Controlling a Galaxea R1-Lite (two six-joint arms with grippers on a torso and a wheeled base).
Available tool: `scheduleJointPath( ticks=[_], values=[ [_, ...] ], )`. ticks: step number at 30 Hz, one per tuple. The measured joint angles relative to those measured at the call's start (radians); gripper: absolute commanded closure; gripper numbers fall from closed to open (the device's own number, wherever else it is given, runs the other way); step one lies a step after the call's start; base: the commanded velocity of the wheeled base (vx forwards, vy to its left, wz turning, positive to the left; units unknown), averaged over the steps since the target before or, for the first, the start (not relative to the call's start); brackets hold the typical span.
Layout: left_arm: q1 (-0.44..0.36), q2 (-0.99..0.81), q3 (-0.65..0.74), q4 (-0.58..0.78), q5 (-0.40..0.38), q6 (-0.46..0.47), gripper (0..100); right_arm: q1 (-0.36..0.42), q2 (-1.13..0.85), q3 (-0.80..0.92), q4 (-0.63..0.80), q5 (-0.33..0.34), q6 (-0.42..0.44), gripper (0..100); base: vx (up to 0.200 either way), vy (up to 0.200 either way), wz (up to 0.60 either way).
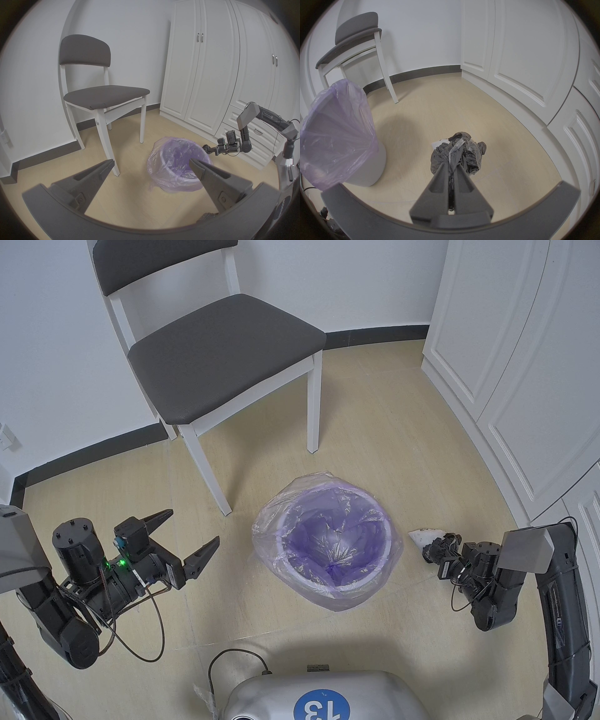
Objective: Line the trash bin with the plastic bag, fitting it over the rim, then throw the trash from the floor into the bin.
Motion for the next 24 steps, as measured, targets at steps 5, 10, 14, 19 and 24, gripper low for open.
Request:
scheduleJointPath(
  ticks=[5, 10, 14, 19, 24],
  values=[
    [-0.005, -0.007, 0.002, 0.0, 0.0, 0.0, 0, -0.009, -0.004, 0.003, 0.0, 0.021, 0.007, 100, 0.0, 0.0, 0.0],
    [-0.007, -0.016, 0.004, 0.0, 0.0, 0.0, 0, -0.013, -0.046, 0.033, 0.001, 0.041, 0.011, 100, 0.0, 0.0, 0.0],
    [-0.007, -0.027, 0.007, 0.0, 0.0, 0.0, 0, -0.012, -0.136, 0.089, 0.002, 0.061, 0.011, 100, 0.0, 0.0, 0.0],
    [-0.006, -0.054, 0.014, 0.0, 0.0, 0.0, 0, 0.005, -0.295, 0.169, 0.001, 0.068, 0.003, 100, 0.0, 0.0, 0.0],
    [-0.008, -0.086, 0.021, 0.0, 0.001, 0.001, 0, 0.036, -0.483, 0.242, 0.001, 0.073, 0.0, 100, 0.0, 0.0, 0.0]
  ],
)
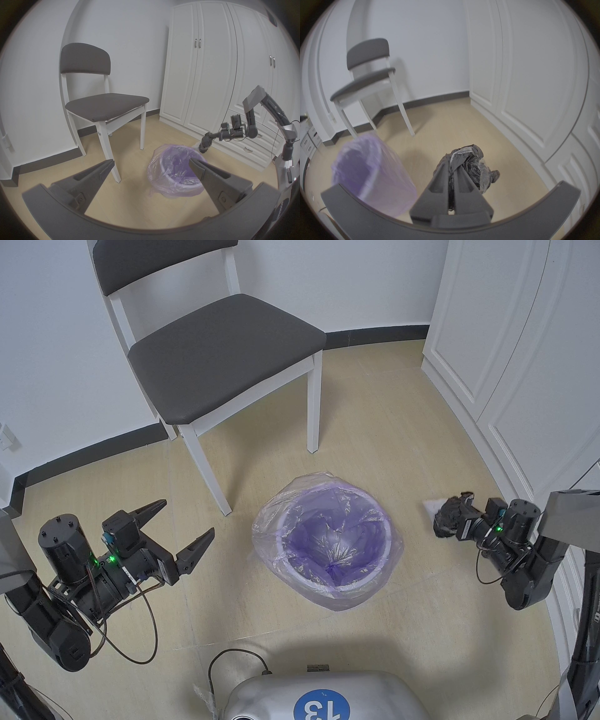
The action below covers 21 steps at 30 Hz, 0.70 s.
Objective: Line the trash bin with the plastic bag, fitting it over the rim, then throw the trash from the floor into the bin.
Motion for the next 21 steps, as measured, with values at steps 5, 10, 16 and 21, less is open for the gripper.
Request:
scheduleJointPath(
  ticks=[5, 10, 16, 21],
  values=[
    [-0.006, -0.029, 0.006, 0.0, 0.004, 0.006, 0, 0.059, -0.2, 0.066, 0.0, 0.002, 0.0, 100, 0.0, 0.0, 0.0],
    [-0.005, -0.055, 0.006, 0.0, 0.006, 0.013, 0, 0.175, -0.373, 0.091, 0.004, 0.023, -0.034, 100, 0.0, 0.0, 0.0],
    [-0.003, -0.085, 0.007, 0.0, 0.006, 0.017, 0, 0.29, -0.497, 0.008, 0.204, 0.036, -0.097, 100, 0.0, 0.0, 0.0],
    [-0.006, -0.104, 0.012, 0.0, 0.007, 0.018, 0, 0.377, -0.556, -0.112, 0.401, 0.037, -0.107, 100, 0.0, 0.0, 0.0]
  ],
)
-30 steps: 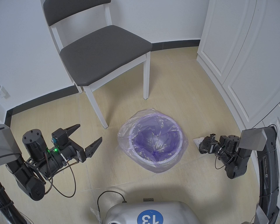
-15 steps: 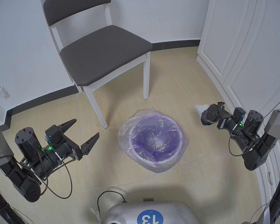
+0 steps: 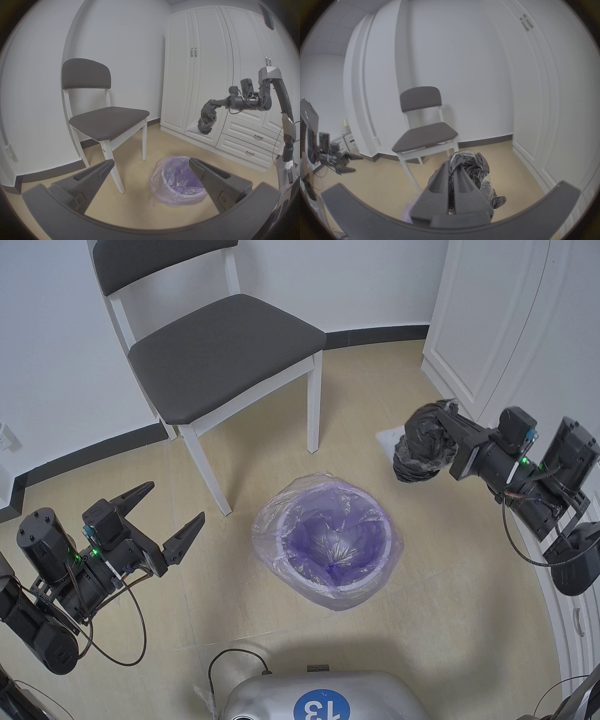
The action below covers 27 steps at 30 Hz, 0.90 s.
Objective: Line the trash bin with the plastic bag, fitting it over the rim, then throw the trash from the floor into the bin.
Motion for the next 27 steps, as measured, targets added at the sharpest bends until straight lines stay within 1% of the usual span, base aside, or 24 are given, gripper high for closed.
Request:
scheduleJointPath(
  ticks=[9, 13, 19, 27],
  values=[
    [0.001, -0.018, 0.004, 0.0, 0.0, 0.001, 0, 0.104, -0.043, -0.195, 0.474, -0.004, -0.007, 100, 0.0, 0.0, 0.0],
    [0.0, -0.02, 0.005, 0.0, 0.0, 0.002, 0, 0.143, -0.039, -0.239, 0.612, -0.006, -0.012, 100, 0.0, 0.0, 0.0],
    [0.0, -0.02, 0.007, 0.0, 0.0, 0.002, 0, 0.174, 0.025, -0.231, 0.621, -0.001, -0.017, 100, 0.0, 0.0, 0.0],
    [0.011, -0.024, 0.006, 0.0, 0.0, 0.001, 0, 0.186, 0.152, -0.231, 0.624, 0.002, -0.035, 100, 0.0, 0.0, 0.0]
  ],
)
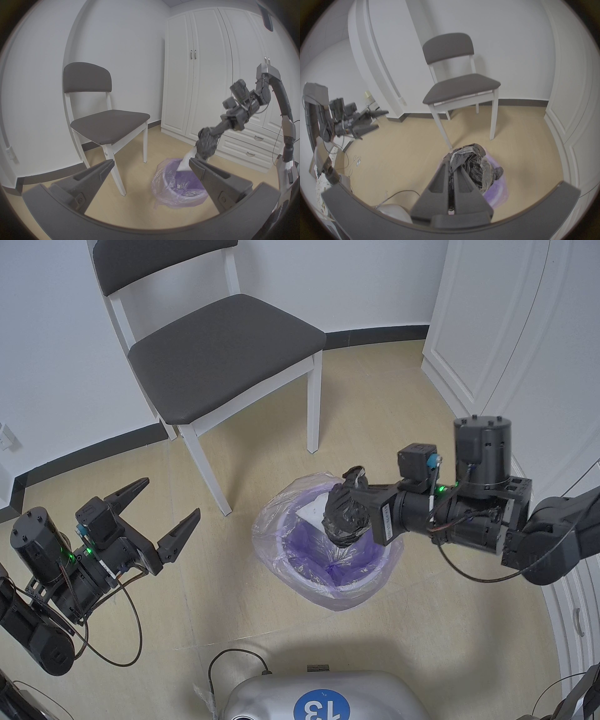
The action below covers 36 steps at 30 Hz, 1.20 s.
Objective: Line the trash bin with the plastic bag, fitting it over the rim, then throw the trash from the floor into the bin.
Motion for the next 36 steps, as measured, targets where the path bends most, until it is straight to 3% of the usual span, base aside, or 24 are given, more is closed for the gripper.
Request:
scheduleJointPath(
  ticks=[26, 36],
  values=[
    [0.009, 0.002, -0.001, 0.0, 0.0, 0.001, 0, -0.054, 0.208, -0.072, 0.016, 0.0, -0.04, 100, 0.0, 0.0, 0.0],
    [0.01, 0.006, -0.002, 0.0, 0.0, 0.001, 0, -0.07, 0.307, -0.254, 0.033, -0.02, -0.04, 100, 0.0, 0.0, 0.0]
  ],
)
